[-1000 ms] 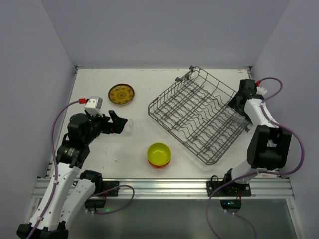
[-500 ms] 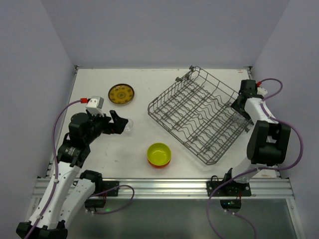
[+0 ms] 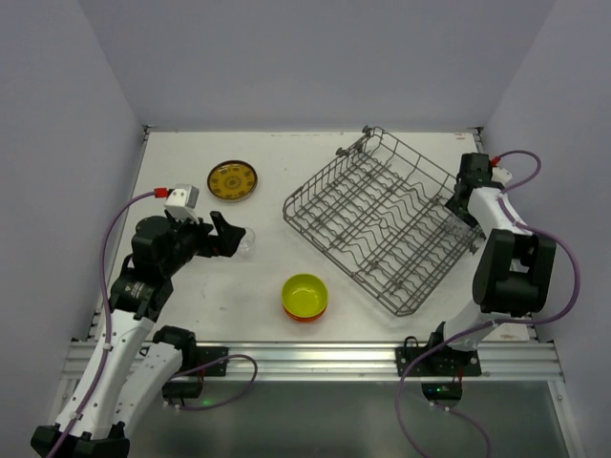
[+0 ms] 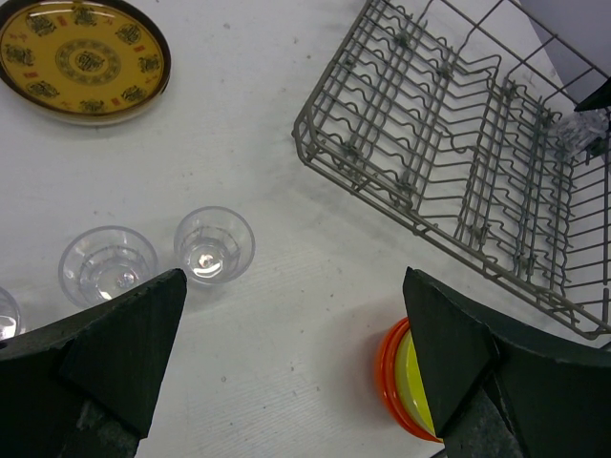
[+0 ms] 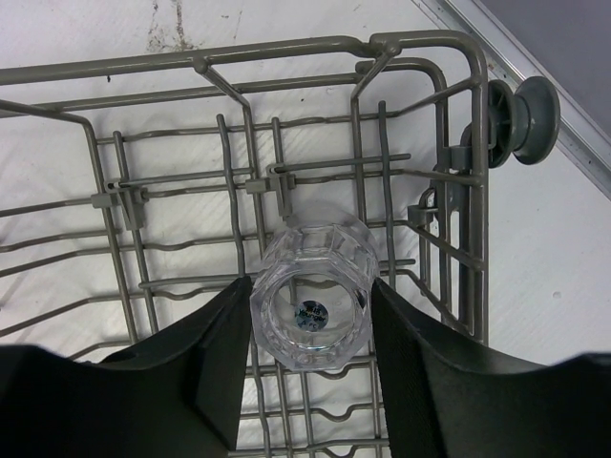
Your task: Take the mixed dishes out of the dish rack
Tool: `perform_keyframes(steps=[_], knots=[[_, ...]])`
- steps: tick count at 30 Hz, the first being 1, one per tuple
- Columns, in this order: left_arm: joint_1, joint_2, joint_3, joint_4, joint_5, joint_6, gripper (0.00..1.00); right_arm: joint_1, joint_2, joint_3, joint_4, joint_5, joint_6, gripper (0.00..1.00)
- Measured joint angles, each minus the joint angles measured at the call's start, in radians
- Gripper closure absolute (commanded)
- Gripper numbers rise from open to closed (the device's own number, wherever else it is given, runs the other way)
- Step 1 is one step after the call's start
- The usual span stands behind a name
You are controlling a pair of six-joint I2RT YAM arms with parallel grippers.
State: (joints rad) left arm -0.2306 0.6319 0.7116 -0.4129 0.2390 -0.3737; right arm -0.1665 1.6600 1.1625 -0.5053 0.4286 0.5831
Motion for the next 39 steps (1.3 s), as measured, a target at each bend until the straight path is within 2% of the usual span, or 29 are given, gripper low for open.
perform_keyframes(steps=[2, 13, 19, 24, 28, 32, 34, 36, 39], knots=[[0.0, 0.0, 0.0, 0.0, 0.0, 0.0, 0.0, 0.0, 0.0, 0.0, 0.001, 0.0, 0.0, 0.57], [0.0, 0.005, 0.0, 0.0, 0.001, 0.0, 0.0, 0.0, -0.042, -0.034, 0.005, -0.01, 0.011, 0.62], [0.0, 0.005, 0.0, 0.0, 0.002, 0.0, 0.0, 0.0, -0.153, -0.041, -0.015, -0.04, 0.023, 0.63], [0.0, 0.008, 0.0, 0.0, 0.007, 0.0, 0.0, 0.0, -0.272, -0.041, -0.018, -0.087, 0.023, 0.68], [0.0, 0.015, 0.0, 0.005, 0.064, 0.0, 0.0, -0.001, -0.393, -0.078, 0.035, -0.267, 0.027, 0.69], [-0.001, 0.022, -0.003, 0.082, 0.225, -0.04, 0.0, 0.006, -0.534, -0.199, 0.145, -0.545, 0.073, 0.7], [-0.002, 0.024, -0.034, 0.214, 0.343, -0.117, 0.0, 0.018, -0.582, -0.261, 0.226, -0.691, 0.122, 0.7], [-0.005, 0.037, -0.093, 0.413, 0.451, -0.223, 0.0, 0.049, -0.612, -0.323, 0.336, -0.824, 0.194, 0.7], [-0.032, 0.111, -0.174, 0.697, 0.56, -0.399, 0.0, 0.152, -0.624, -0.385, 0.507, -0.967, 0.309, 0.7]])
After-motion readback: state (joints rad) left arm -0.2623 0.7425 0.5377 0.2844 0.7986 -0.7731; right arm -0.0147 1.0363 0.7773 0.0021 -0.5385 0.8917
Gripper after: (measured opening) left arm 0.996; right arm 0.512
